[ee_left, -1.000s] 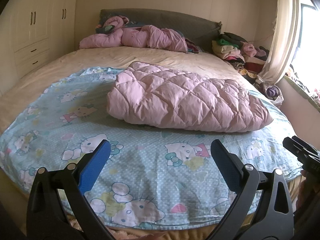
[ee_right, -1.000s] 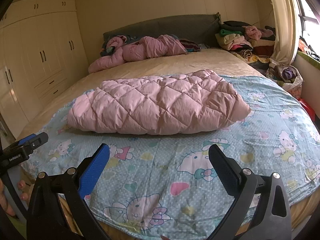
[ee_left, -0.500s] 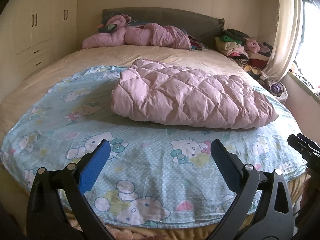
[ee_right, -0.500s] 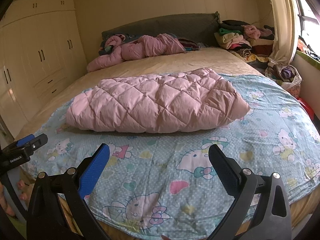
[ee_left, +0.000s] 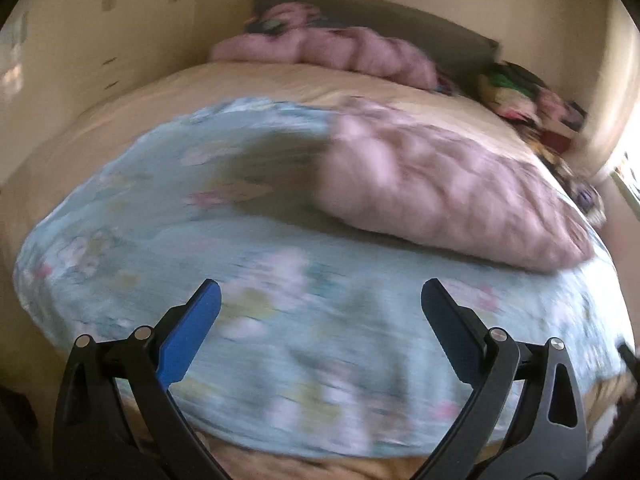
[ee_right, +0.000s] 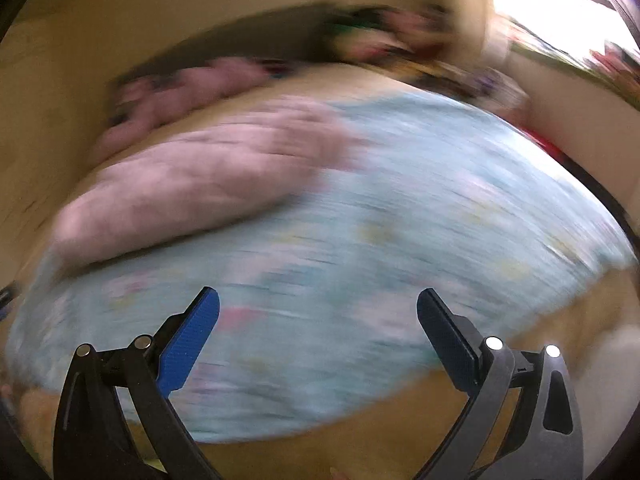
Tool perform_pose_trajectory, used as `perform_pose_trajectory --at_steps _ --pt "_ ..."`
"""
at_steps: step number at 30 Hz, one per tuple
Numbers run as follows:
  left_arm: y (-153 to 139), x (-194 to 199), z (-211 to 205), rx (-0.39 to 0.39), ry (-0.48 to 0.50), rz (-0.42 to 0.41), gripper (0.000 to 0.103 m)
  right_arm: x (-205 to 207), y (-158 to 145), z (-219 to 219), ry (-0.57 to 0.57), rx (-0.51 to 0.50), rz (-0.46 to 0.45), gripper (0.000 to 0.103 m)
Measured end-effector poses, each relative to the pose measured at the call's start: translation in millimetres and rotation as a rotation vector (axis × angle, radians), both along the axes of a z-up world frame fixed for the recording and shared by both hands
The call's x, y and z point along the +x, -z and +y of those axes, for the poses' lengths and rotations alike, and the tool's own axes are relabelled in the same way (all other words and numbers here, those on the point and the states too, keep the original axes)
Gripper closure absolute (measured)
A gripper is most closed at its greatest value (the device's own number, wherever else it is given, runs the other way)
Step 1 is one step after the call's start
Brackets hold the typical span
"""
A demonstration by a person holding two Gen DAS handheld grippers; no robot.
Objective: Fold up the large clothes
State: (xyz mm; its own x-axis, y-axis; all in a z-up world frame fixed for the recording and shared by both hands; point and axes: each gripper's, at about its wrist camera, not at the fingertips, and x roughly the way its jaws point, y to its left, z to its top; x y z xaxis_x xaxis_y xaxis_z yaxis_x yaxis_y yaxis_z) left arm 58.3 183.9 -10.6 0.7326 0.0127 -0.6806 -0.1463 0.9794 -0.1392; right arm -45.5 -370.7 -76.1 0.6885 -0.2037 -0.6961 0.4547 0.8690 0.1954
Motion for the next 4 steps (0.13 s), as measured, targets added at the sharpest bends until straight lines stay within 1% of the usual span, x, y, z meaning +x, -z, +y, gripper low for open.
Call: perform_pose_trajectory --at_steps 2,3,4 --pt "3.7 12.4 45.3 0.027 -0.086 0.015 0.009 -32.5 19.9 -58.9 0.221 0.000 0.060 0.004" --pt "8.8 23.4 83.6 0.053 -0.154 0.032 0.009 -56.2 31.3 -92.7 0.348 -0.004 0.091 0.004" --pt "12.9 31.9 111.2 0.070 -0.208 0.046 0.009 -74.3 38.5 -115.1 0.443 -0.018 0.124 0.004"
